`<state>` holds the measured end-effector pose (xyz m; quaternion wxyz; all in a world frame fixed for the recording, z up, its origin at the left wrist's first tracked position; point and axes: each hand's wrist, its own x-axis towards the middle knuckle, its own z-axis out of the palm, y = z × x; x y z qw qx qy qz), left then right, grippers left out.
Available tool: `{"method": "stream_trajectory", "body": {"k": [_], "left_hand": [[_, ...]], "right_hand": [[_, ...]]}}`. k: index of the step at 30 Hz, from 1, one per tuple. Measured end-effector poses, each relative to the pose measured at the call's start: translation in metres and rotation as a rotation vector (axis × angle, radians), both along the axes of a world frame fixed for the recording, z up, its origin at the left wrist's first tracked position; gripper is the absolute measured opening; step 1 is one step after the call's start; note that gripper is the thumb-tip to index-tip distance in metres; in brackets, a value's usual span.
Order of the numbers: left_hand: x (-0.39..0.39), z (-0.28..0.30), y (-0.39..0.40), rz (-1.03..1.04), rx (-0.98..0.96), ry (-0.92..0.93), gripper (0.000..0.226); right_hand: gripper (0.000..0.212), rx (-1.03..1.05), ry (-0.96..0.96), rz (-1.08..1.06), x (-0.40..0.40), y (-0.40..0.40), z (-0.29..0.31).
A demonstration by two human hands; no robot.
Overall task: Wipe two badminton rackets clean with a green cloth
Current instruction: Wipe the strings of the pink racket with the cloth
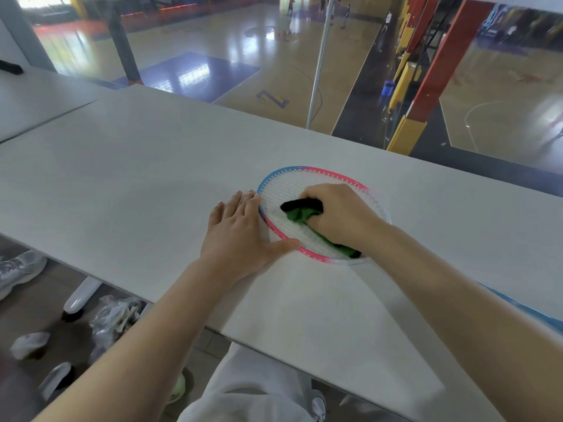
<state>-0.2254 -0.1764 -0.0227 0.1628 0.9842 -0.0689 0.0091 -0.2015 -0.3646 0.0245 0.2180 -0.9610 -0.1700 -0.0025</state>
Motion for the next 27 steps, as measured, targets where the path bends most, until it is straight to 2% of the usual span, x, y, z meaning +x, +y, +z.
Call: {"method": "stream_trajectory", "body": {"k": [8, 12, 18, 27], "left_hand": [[0.001, 0.000, 0.001, 0.006, 0.016, 0.026, 0.121], [0.002, 0.000, 0.001, 0.003, 0.019, 0.034, 0.121], [0.001, 0.003, 0.000, -0.011, 0.016, 0.040, 0.127], [-0.002, 0.003, -0.001, -0.028, 0.039, -0.019, 0.127]], "right_hand": [[0.021, -0.053, 0.119, -0.065, -0.046, -0.066, 0.013], [0.022, -0.013, 0.093, -0.071, -0.046, -0.074, 0.009], [0.011, 0.158, 0.046, -0.081, -0.020, -0.036, -0.002], [0.005, 0.200, -0.039, -0.071, 0.035, 0.054, -0.009]]}}
